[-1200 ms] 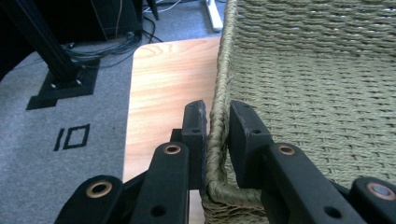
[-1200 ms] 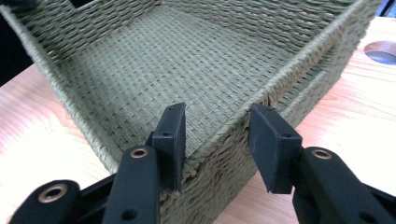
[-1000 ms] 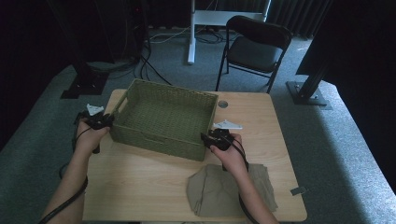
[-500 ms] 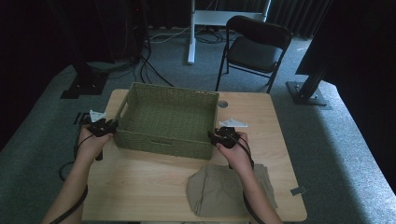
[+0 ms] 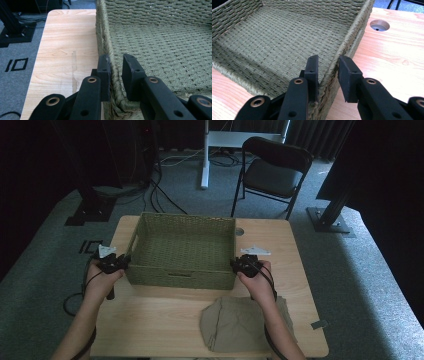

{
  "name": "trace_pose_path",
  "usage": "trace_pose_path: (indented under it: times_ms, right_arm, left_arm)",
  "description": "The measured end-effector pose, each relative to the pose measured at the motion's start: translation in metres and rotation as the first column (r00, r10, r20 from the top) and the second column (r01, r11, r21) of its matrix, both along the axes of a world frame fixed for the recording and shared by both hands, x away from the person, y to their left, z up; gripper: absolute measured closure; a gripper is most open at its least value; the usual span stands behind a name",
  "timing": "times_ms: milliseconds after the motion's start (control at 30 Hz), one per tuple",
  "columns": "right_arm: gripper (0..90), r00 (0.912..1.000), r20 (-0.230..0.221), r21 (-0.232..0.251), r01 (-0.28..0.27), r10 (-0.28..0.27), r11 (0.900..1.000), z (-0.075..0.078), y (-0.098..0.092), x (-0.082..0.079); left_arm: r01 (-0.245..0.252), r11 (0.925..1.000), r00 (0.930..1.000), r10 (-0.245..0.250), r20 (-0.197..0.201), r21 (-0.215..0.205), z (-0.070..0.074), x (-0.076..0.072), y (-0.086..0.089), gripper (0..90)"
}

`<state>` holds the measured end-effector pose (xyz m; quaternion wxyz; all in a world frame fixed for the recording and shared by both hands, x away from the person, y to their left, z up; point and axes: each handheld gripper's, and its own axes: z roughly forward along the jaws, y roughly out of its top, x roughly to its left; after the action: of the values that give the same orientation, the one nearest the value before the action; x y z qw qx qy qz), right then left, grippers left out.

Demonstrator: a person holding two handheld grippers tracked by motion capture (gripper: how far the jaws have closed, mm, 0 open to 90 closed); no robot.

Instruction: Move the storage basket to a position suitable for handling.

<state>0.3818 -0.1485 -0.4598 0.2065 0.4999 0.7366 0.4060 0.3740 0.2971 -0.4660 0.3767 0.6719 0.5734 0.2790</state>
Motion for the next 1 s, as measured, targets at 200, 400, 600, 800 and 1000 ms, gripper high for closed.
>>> trace_pose_path:
  times_ms: [200,400,600,800,1000]
  right_arm:
    - [71.1,1.0000,0.006,0.002,0.006,-0.006,1.000,-0.001,-0.004,-0.003]
    - [72.1,0.9997,0.012,-0.014,0.023,-0.023,1.000,0.000,-0.010,-0.009]
    - [72.0,0.9996,0.004,0.004,0.027,-0.027,1.000,-0.001,-0.016,-0.011]
    - [71.8,0.9998,0.003,0.006,0.022,-0.022,1.000,-0.001,-0.017,-0.011]
    - [69.9,0.9999,0.004,0.017,0.016,-0.016,1.000,0.004,-0.019,-0.005]
  left_arm:
    - [0.007,1.0000,1.0000,-0.007,-0.002,0.001,0.000,-0.004,-0.004,77.8]
    - [0.027,0.9996,0.9996,-0.027,-0.011,-0.006,0.000,-0.010,-0.010,77.2]
    - [0.038,0.9991,0.9992,-0.038,-0.011,-0.018,0.000,-0.011,-0.013,76.8]
    - [0.057,0.9969,0.9983,-0.058,-0.009,-0.054,-0.001,-0.009,-0.009,74.6]
    - [0.079,0.9946,0.9968,-0.078,0.014,-0.067,0.011,-0.002,-0.005,66.2]
